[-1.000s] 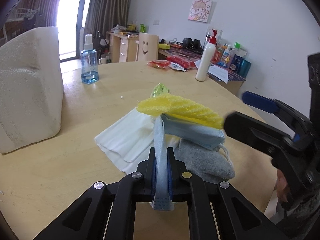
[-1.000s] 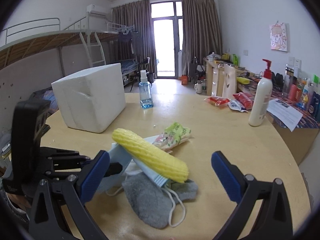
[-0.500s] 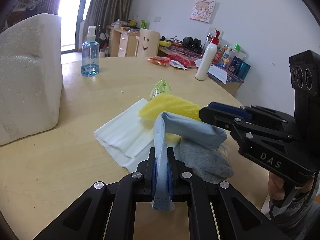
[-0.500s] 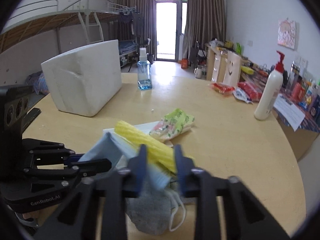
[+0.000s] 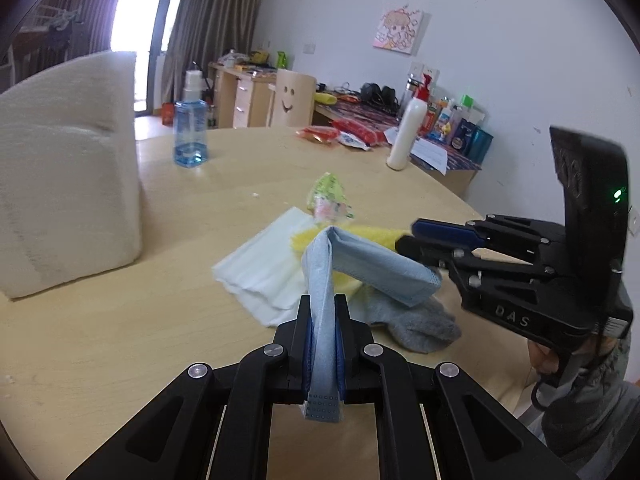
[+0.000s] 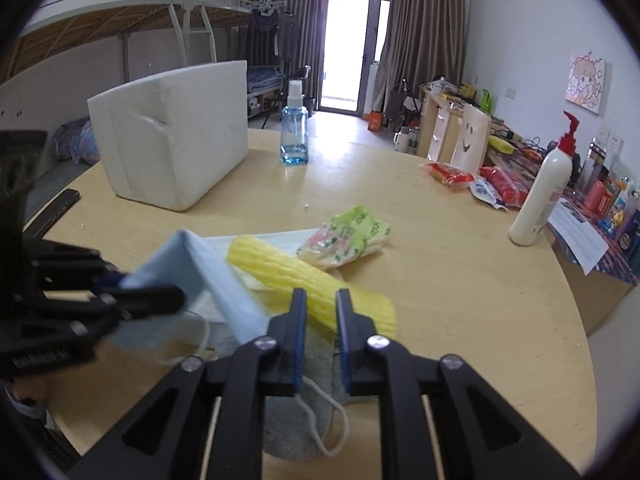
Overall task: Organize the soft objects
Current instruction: 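Lift the blue mask with the left gripper while the right gripper grasps the yellow foam sleeve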
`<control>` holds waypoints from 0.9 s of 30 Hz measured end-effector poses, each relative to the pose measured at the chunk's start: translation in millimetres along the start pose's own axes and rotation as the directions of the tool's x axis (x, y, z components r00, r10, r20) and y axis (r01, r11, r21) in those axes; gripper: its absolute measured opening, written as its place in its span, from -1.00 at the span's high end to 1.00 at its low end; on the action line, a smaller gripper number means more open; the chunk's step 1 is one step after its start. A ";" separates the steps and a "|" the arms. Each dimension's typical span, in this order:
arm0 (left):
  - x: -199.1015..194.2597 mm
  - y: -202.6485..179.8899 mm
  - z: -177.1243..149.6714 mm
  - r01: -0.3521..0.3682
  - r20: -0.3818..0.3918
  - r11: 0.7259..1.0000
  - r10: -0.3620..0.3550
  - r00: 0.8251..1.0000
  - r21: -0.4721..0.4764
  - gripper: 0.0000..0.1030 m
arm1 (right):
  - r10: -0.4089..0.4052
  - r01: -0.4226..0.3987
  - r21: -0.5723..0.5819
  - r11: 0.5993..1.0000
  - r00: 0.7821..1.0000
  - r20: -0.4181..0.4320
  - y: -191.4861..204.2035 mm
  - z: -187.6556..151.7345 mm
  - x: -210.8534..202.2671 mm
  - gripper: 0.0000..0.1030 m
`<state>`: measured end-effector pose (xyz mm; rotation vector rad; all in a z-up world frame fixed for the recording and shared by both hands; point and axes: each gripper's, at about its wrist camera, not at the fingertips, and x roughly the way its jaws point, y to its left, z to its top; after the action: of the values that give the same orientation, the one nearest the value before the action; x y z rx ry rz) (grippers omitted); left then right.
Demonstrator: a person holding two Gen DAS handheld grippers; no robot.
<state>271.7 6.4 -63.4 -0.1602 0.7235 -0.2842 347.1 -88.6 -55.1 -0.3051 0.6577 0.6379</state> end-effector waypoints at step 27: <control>-52.2 40.4 -28.3 -0.058 0.056 0.993 0.064 0.996 -0.099 0.81 | -0.034 0.012 -0.205 0.979 0.994 -0.105 45.5 5.4 26.0 0.33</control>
<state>223.5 59.6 -61.3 -0.2378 0.6828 -0.1851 336.6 -39.5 -70.9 -0.5410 0.6917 0.6715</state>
